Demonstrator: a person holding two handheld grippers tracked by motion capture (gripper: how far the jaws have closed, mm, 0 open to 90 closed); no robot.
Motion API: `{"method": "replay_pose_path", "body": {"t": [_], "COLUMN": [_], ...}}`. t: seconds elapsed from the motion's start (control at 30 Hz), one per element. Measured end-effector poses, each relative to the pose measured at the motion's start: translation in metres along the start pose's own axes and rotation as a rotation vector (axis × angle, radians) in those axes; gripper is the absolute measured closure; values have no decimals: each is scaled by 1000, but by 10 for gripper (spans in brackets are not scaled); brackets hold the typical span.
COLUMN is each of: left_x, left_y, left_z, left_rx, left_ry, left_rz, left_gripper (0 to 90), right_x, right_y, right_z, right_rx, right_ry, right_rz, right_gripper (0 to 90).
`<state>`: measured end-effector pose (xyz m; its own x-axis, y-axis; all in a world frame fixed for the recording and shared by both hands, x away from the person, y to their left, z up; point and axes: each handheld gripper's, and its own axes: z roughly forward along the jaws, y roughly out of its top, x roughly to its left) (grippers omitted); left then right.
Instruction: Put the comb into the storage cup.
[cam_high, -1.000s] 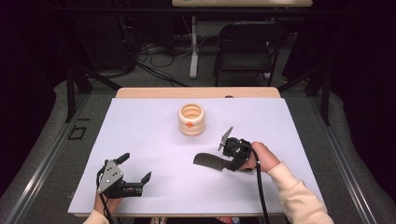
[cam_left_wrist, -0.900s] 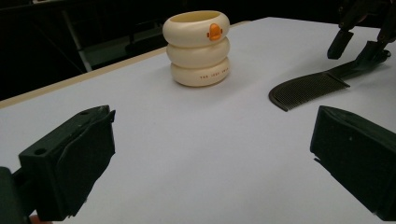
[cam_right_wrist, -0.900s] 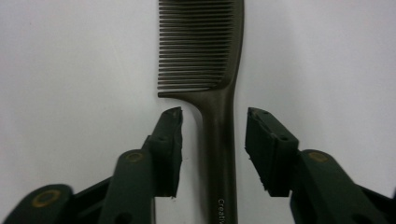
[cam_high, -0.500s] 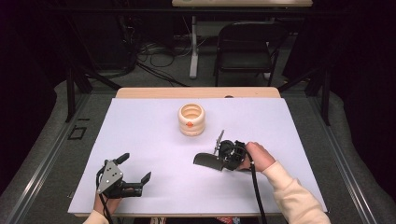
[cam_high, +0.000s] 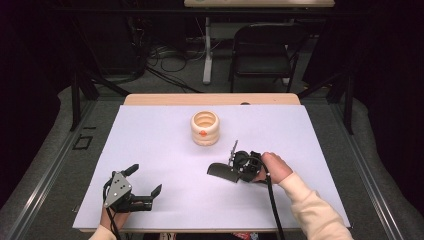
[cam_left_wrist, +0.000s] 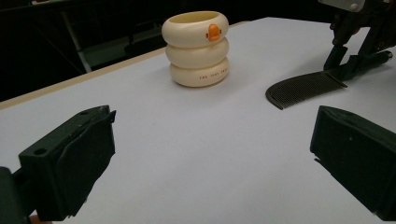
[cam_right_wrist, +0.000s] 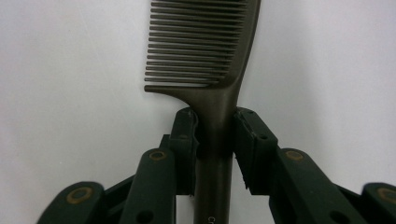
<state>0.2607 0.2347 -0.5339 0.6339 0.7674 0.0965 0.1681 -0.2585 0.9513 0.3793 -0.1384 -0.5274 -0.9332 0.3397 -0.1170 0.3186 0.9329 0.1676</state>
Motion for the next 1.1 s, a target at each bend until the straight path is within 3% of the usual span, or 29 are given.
{"method": "replay_pose_path", "body": {"t": [0.5, 1.1], "left_x": [0, 0], "left_y": [0, 0], "left_z": [0, -1], "left_rx": [4, -1], "left_ry": [-5, -2], "left_rz": [-8, 1], "left_gripper": [0, 0], "right_x": [3, 2], "right_y": [-3, -15], "right_z": [-5, -25], "right_rx": [-33, -105], "right_ry": [10, -8], "right_rz": [-16, 25], "right_gripper": [714, 714]}}
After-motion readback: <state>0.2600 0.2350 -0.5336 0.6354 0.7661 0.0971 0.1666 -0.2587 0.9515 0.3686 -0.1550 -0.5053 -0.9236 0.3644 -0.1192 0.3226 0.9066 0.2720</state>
